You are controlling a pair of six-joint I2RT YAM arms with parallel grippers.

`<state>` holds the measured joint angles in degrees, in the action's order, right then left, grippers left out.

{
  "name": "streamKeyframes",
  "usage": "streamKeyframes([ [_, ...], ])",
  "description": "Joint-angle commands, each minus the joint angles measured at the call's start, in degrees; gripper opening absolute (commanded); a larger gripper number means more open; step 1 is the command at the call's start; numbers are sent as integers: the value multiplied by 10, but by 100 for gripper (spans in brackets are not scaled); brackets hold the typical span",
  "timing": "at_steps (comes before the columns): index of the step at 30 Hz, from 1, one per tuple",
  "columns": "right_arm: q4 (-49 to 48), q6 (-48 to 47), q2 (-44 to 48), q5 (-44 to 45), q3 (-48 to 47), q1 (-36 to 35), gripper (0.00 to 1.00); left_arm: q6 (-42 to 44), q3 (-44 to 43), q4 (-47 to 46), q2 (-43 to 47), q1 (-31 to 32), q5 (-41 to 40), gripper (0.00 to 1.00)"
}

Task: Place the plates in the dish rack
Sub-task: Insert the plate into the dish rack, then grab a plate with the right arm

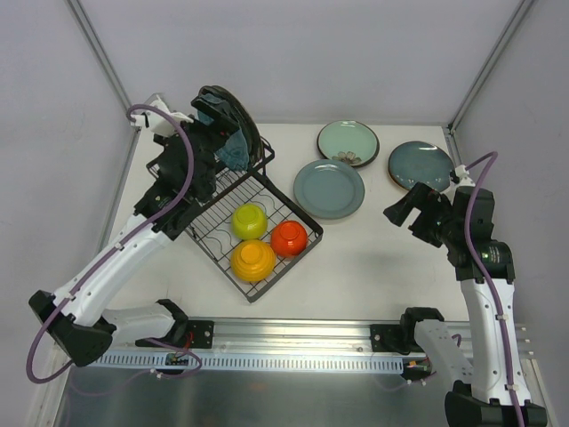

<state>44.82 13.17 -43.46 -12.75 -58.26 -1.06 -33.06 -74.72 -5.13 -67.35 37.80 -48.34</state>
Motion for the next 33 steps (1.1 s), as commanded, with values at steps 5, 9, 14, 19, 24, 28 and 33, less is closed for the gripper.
streamKeyframes([
  [5,-37,4,-10,14,11,-3,99,112,43,43,78,-2,55,91],
  [9,-82,29,-32,5,34,-3,98,175,74,65,122,-2,70,97],
  [14,-149,58,-72,-12,81,-3,96,287,106,88,158,-5,85,99],
  [19,-237,79,-129,-22,113,-5,92,295,149,129,199,-73,165,99],
  [24,-298,85,-210,-29,119,-10,89,256,163,168,219,-192,305,99],
  [28,-329,85,-263,-32,111,-13,88,235,164,185,209,-284,453,99],
  [33,-359,79,-324,-35,97,-16,85,236,181,173,221,-313,482,99],
])
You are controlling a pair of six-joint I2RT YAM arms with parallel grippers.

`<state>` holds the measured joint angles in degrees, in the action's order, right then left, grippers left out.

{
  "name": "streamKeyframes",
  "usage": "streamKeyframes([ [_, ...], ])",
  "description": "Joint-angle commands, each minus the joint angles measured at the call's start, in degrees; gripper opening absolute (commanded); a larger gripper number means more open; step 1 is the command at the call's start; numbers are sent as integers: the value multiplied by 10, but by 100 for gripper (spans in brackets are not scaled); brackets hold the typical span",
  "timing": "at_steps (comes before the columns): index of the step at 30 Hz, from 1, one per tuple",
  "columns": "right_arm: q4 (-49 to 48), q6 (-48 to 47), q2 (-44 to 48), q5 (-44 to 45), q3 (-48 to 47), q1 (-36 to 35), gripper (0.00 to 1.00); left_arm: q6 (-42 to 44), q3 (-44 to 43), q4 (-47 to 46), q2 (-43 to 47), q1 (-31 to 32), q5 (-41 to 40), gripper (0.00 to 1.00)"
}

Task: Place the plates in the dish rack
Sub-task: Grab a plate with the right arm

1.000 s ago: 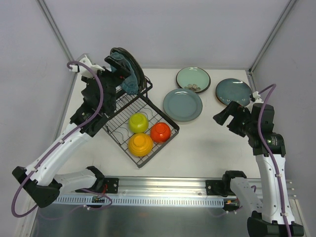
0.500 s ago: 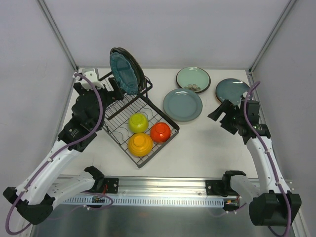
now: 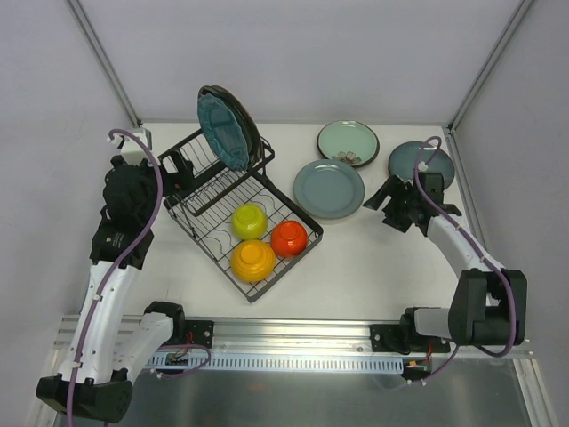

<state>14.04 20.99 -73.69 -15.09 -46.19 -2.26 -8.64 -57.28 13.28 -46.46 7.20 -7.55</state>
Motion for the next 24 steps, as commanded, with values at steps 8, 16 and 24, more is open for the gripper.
streamKeyframes([
  [8,-82,28,-58,62,-38,8,82,29,62,-32,65,-7,33,99],
  [16,-101,148,-85,147,-39,82,80,52,94,-55,103,-7,-48,99],
  [24,-132,216,-136,220,-58,132,79,68,106,-68,120,-7,-56,99],
])
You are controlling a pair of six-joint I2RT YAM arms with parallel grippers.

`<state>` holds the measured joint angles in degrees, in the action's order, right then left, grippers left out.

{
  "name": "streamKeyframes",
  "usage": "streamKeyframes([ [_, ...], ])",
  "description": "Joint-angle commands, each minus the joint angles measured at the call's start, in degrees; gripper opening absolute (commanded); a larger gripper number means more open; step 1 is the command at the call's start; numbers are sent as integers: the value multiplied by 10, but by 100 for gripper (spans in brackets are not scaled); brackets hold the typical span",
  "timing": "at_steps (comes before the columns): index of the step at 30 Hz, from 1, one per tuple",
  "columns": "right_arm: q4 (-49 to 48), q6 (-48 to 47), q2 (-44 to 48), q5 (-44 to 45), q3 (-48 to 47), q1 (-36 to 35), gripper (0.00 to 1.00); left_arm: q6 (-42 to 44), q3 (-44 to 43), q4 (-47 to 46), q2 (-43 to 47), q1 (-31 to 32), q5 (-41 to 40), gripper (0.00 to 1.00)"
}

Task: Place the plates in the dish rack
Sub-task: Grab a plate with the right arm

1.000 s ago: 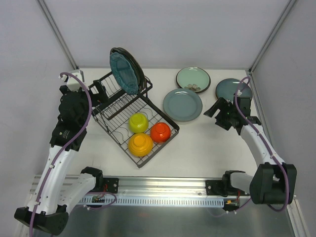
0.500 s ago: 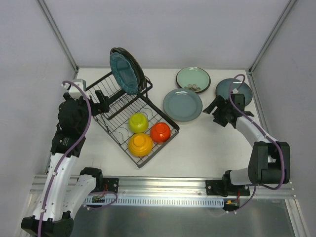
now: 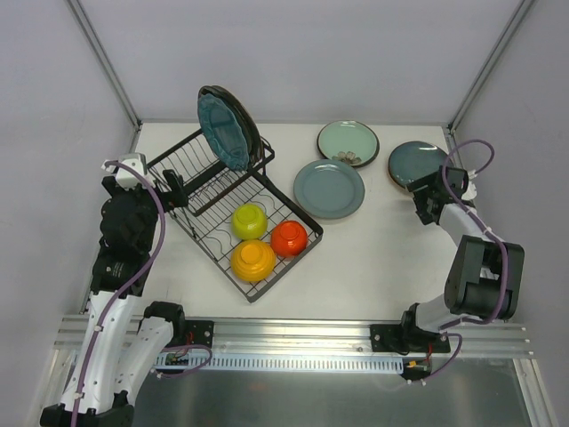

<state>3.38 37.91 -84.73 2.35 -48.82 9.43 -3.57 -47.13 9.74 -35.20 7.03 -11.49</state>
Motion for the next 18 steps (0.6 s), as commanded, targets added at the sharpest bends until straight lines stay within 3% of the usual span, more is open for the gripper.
streamKeyframes([
  [1,-15,53,-34,49,-47,23,79,18,5,-33,9,-5,-17,99],
  [10,-19,92,-117,67,-99,54,77,26,10,-38,16,-5,-15,99],
  [18,-13,103,-188,58,-154,65,68,28,13,-43,15,-5,-13,99],
])
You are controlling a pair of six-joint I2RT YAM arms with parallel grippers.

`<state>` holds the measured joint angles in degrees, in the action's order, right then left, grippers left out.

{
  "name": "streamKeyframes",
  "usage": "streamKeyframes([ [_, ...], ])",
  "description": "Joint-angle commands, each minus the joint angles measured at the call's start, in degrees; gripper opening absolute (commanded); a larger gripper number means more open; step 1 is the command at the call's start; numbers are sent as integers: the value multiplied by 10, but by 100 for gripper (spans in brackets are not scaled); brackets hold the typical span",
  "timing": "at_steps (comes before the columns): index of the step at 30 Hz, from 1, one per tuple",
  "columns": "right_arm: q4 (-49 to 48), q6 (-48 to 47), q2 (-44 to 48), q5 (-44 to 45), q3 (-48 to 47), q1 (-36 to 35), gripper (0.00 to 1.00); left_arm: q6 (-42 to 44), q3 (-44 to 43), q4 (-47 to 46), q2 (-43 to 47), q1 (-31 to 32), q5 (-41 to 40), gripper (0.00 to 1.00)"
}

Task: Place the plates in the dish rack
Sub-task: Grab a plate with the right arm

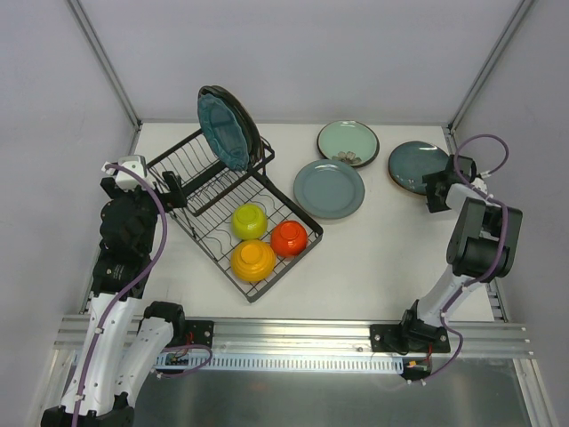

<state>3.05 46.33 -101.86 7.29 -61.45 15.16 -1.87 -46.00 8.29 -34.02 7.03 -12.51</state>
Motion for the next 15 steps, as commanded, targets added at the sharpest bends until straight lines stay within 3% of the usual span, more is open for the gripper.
streamKeyframes([
  [1,-10,19,-21,7,-30,8,66,10,1,-28,3,-5,-1,99],
  [9,-22,11,-51,-9,-27,9,59,7,2,-29,0,-5,6,98],
  [15,-28,3,-56,-29,-5,9,40,4,4,-31,4,-5,12,98],
])
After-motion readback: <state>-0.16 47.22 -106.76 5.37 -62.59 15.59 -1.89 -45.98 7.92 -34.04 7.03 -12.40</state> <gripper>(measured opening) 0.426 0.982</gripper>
